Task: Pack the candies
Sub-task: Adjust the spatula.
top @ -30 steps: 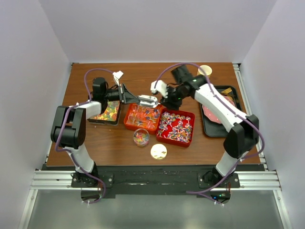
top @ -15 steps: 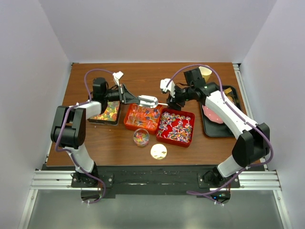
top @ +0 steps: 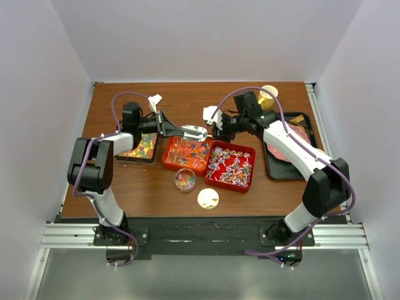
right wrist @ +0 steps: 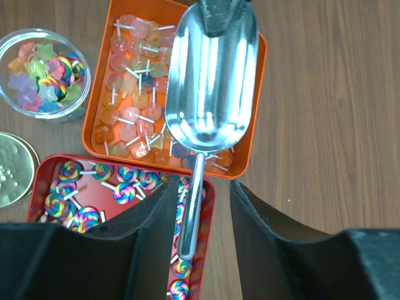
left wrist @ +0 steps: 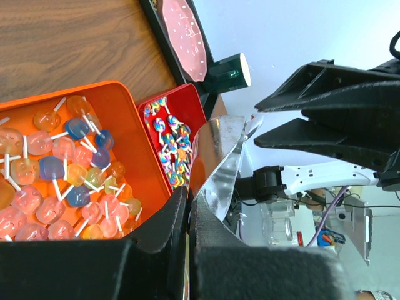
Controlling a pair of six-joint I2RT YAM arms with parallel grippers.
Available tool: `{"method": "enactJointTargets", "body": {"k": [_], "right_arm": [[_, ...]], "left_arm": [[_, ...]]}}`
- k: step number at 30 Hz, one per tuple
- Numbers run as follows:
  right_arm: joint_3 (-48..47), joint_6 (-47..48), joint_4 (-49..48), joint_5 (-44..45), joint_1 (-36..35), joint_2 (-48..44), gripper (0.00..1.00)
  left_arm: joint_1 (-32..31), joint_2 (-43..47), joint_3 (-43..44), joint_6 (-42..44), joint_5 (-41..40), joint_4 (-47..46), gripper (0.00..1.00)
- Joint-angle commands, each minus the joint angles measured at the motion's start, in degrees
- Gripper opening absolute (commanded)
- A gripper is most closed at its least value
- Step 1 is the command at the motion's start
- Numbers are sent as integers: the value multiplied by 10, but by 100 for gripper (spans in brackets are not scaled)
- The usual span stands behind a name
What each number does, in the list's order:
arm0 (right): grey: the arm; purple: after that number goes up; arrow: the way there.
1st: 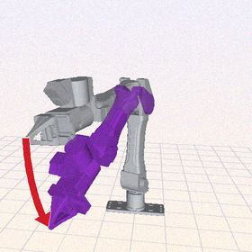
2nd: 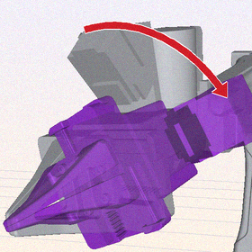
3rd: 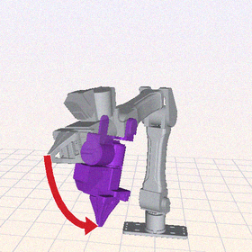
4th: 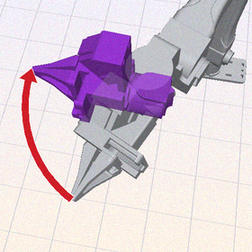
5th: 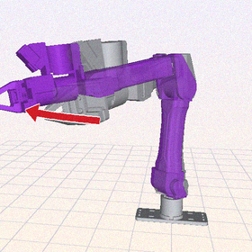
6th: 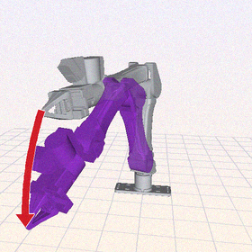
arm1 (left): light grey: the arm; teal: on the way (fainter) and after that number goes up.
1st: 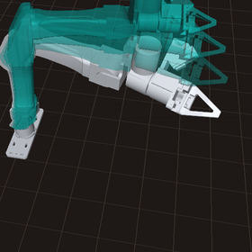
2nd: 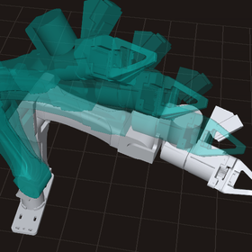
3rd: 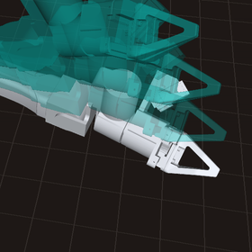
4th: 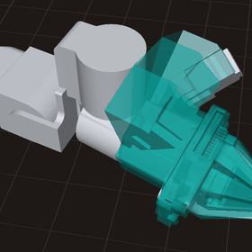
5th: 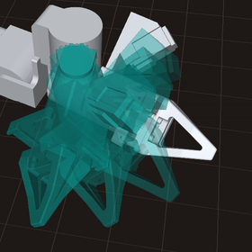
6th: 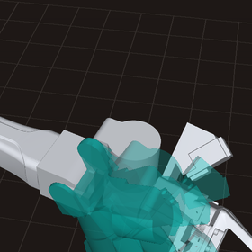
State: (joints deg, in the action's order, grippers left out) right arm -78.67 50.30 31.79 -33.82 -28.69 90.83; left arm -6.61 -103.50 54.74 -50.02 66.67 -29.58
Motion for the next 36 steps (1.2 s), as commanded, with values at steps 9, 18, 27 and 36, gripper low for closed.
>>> {"method": "enactJointTargets", "body": {"k": [9,18,27,36], "right_arm": [[-11,53,34,28,-6,31,37],[-13,38,26,26,-6,37,20],[-23,34,22,39,-8,36,32],[-9,23,-3,65,-21,26,31]], "left_arm": [[0,-6,19,-12,11,-32,0],[0,-13,24,-12,8,-26,0],[0,-19,28,-10,1,-18,0],[-1,-18,26,-10,-1,-15,0]]}}
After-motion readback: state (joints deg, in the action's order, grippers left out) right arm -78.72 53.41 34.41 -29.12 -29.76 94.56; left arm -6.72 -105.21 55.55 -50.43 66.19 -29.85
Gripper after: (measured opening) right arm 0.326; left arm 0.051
